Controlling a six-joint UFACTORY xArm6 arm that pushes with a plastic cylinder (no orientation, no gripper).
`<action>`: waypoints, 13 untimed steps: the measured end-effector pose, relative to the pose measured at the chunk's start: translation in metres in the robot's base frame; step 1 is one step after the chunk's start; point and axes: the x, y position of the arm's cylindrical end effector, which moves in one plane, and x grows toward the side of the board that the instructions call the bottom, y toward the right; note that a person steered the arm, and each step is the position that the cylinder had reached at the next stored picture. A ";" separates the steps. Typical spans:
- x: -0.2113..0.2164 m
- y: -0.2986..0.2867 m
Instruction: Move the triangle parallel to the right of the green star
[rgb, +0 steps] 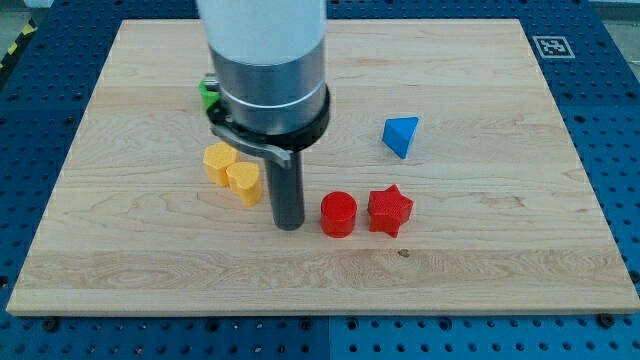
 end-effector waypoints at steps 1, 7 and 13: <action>0.000 0.027; -0.085 0.170; -0.090 0.146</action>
